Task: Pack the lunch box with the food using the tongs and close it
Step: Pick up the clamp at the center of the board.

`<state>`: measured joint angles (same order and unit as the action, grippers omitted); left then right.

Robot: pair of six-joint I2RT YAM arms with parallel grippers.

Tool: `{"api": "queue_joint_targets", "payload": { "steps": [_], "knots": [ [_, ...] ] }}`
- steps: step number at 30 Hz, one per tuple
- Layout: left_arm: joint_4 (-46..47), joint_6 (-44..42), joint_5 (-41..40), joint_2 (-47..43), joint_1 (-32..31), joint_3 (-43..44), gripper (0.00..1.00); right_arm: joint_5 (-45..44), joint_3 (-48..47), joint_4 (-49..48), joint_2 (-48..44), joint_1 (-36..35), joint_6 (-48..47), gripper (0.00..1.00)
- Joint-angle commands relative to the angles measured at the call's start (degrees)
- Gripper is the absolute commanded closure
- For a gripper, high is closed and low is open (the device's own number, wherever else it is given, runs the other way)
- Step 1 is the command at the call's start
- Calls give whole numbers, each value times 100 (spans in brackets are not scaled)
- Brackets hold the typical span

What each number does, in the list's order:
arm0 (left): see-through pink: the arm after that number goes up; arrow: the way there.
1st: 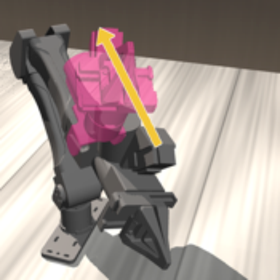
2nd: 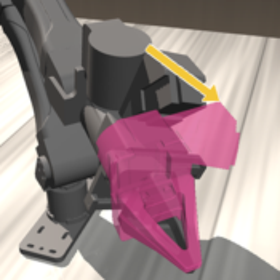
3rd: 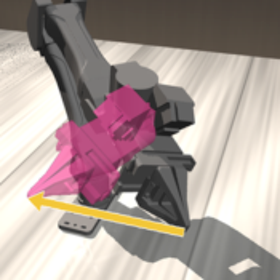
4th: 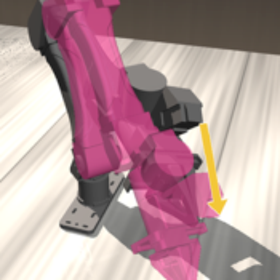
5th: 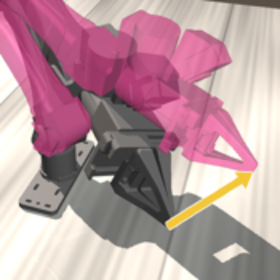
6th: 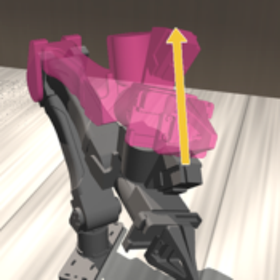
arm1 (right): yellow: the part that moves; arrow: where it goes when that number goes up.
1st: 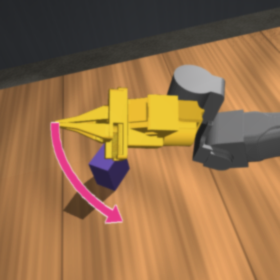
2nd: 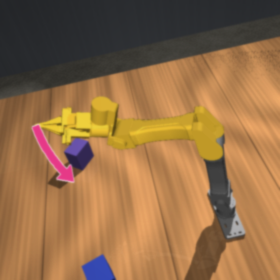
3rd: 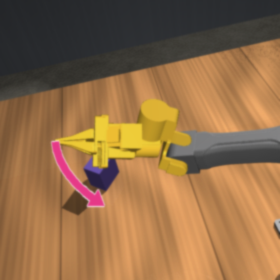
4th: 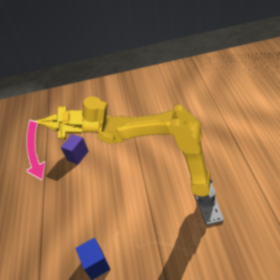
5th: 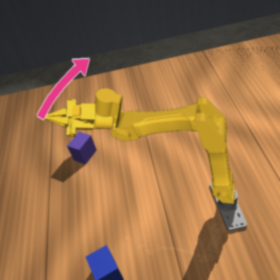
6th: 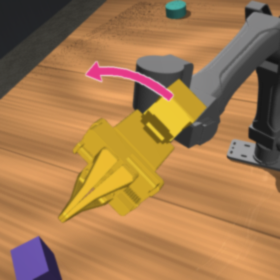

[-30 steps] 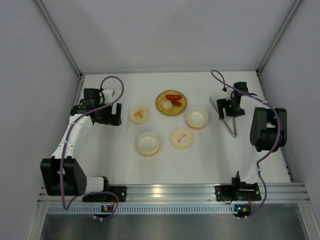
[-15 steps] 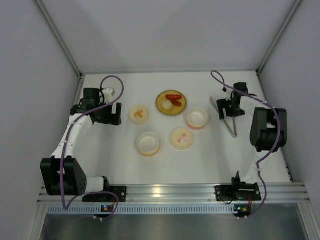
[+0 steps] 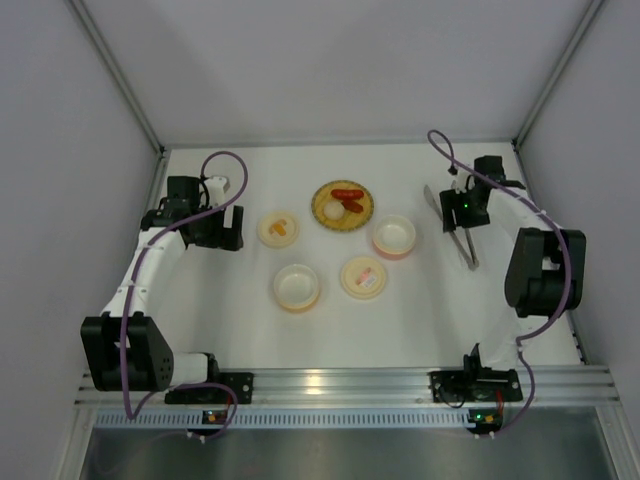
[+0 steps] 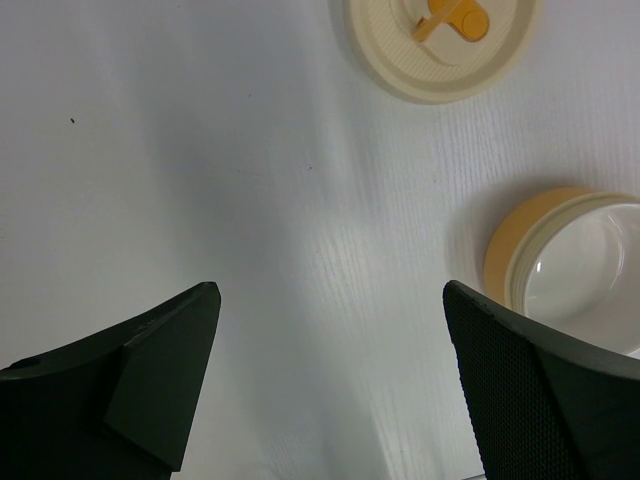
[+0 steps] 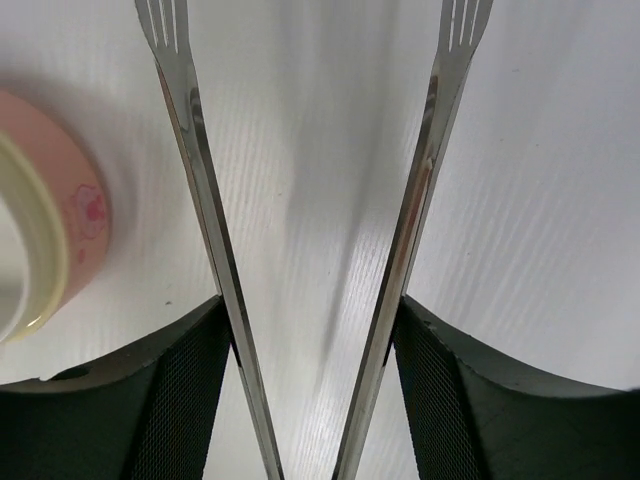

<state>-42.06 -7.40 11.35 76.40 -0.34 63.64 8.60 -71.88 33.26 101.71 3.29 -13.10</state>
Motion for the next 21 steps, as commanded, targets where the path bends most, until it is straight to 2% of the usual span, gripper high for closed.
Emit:
{"api": "queue_joint_targets", "payload": {
  "steps": [1,9,21],
  "knots": [
    [111,72,156,6,-1,175,2,431,-834,802,-389,102,-148,38],
    [111,98,200,33,-1,202,2,774,-2031,2105,120,102,-509,36],
    [137,133,209,85,-1,202,2,1179,-2226,2405,156,102,-658,28]
  ]
}}
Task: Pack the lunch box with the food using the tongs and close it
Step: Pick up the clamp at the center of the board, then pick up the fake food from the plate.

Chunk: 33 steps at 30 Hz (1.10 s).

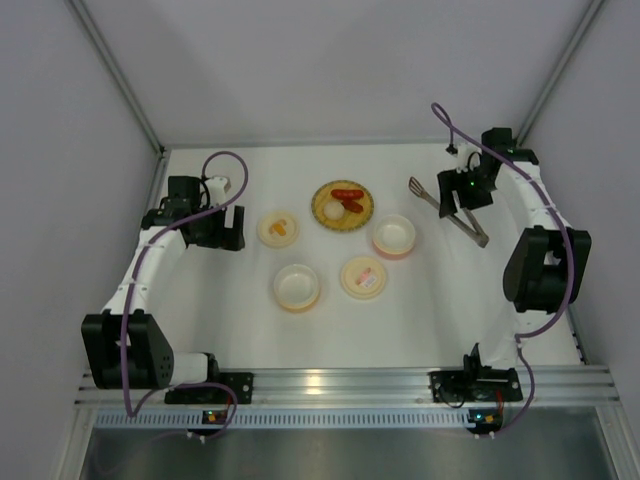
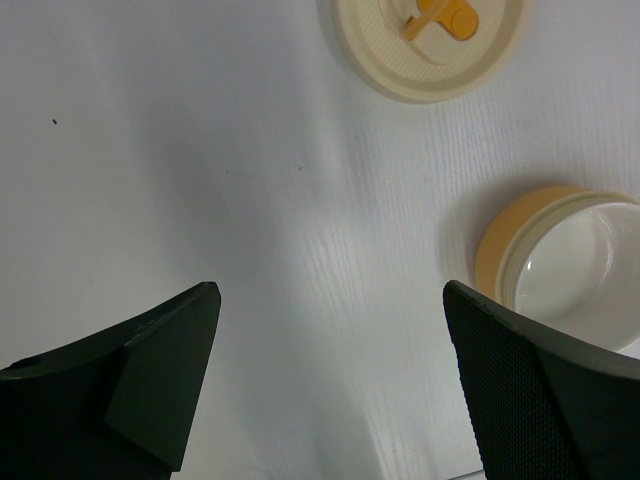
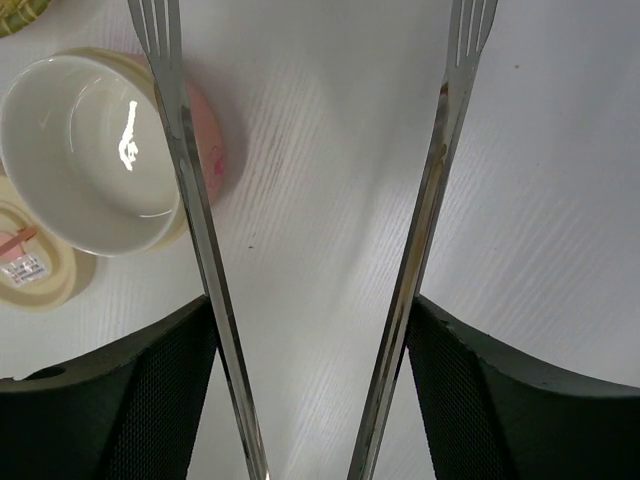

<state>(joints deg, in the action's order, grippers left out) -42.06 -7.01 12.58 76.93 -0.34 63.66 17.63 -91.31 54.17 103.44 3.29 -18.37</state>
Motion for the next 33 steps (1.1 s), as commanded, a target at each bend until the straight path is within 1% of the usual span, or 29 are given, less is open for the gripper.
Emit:
{"api": "queue_joint_targets", "payload": {
  "steps": [1,3,4,6,9,16,18,25,29,33],
  "knots": [
    [137,111,104,50,-1,208,2,285,-256,331,-17,102,-140,29],
    [146,120,122,86,-10,208,2,294,-221,322,-25,102,-167,33],
    [146,138,122,86,-1,217,2,311,-177,313,-69,102,-176,39],
    [155,138,122,86,-1,217,2,408,-151,269,-165,102,-211,44],
    [146,112,87,68,-1,226,2,627,-194,173,-324,49,-246,46],
    [128,103,78,24,-10,217,2,769,-476,199,-605,-328,-606,50],
    [111,112,78,16,-10,217,2,725,-546,234,-649,-662,-720,51],
    [102,94,122,7,-10,208,2,716,-625,270,-790,-1409,-1124,51],
    [93,85,131,24,-1,243,2,628,-695,199,-703,-1805,-1283,51],
    [102,94,166,59,-10,279,2,452,-1019,199,-317,-2226,-1292,50]
  ]
}}
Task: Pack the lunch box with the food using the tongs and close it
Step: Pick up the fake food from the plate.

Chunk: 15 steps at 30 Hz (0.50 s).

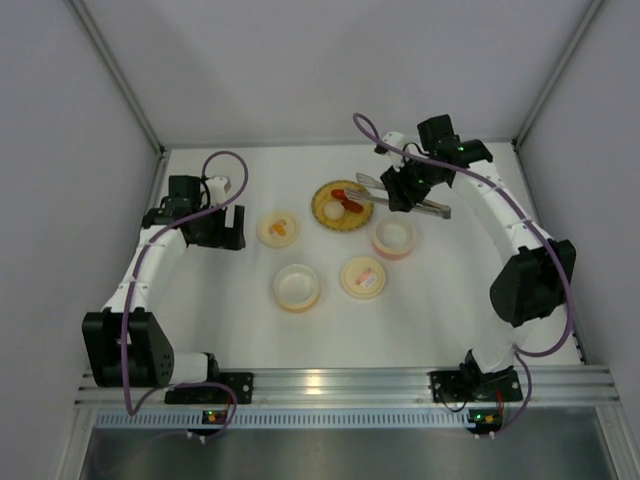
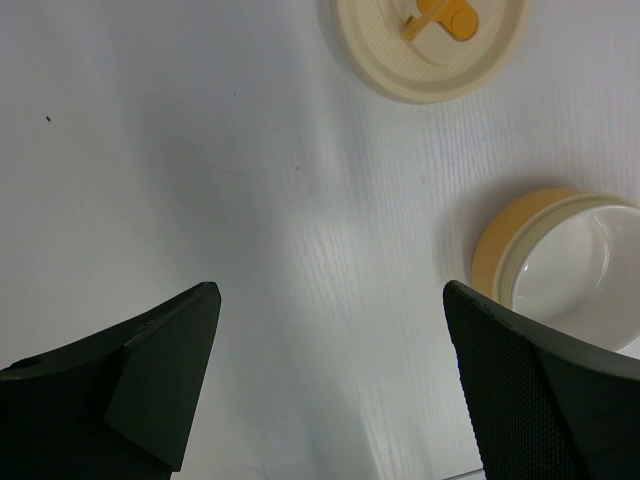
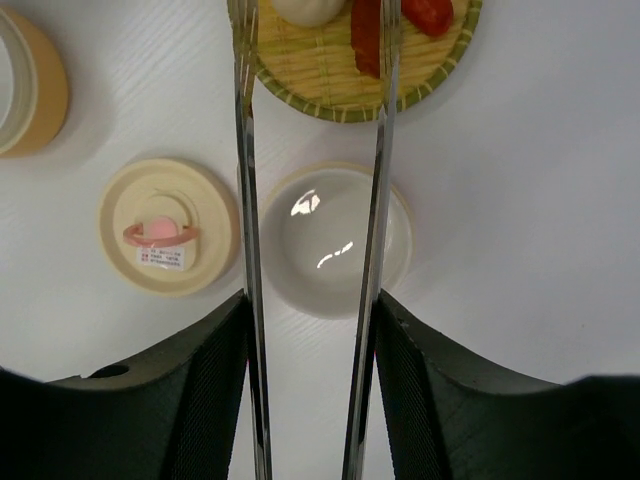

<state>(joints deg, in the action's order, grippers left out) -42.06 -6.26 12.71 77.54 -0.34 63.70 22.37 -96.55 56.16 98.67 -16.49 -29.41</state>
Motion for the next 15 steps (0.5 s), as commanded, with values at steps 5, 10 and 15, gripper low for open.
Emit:
{"api": "queue_joint_targets", "payload": {
  "steps": [5,10,15],
  "knots": [
    [67,2,118,42,-10,292,2,-40,-926,-26,661,-521,-30,50],
    [49,-42,65,51,-10,292,2,109,-1190,26,1039,-575,137,49],
    [58,-7,82,95,-10,301,2,171,-1331,9,1347,-601,251,48]
  ]
}}
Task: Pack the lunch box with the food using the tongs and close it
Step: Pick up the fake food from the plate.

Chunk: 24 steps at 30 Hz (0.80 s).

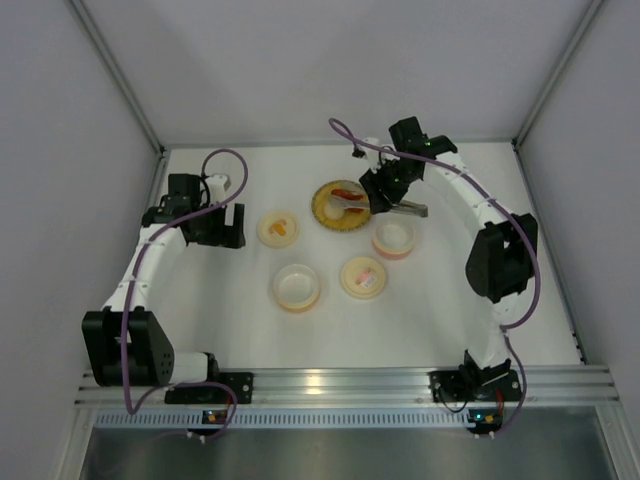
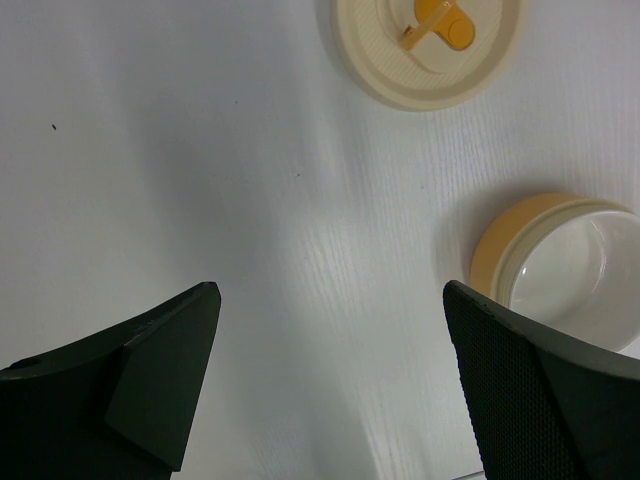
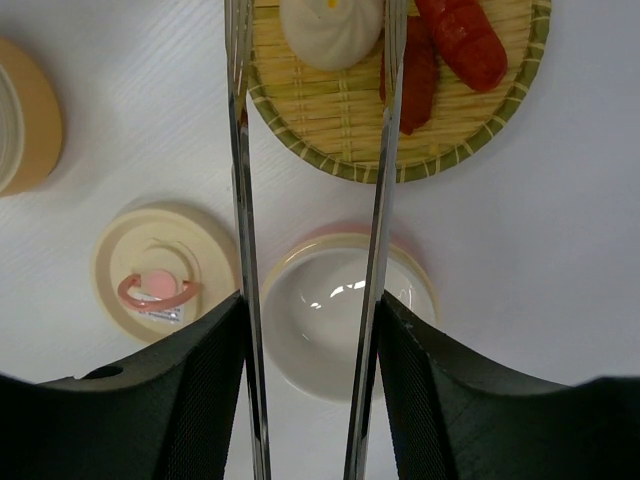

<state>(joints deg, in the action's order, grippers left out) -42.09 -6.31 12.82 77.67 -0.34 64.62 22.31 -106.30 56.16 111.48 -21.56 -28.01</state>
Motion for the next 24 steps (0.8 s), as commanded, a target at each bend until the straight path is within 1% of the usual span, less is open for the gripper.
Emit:
{"api": "queue_joint_targets", "payload": {
  "steps": [1,24],
  "knots": [
    [60,-11,98,90,-10,209,2,178,-374,-9,93,-94,129,48],
    [130,-37,19,231,-1,183,2,266,-286,-176,638,-173,261,48]
  ]
}}
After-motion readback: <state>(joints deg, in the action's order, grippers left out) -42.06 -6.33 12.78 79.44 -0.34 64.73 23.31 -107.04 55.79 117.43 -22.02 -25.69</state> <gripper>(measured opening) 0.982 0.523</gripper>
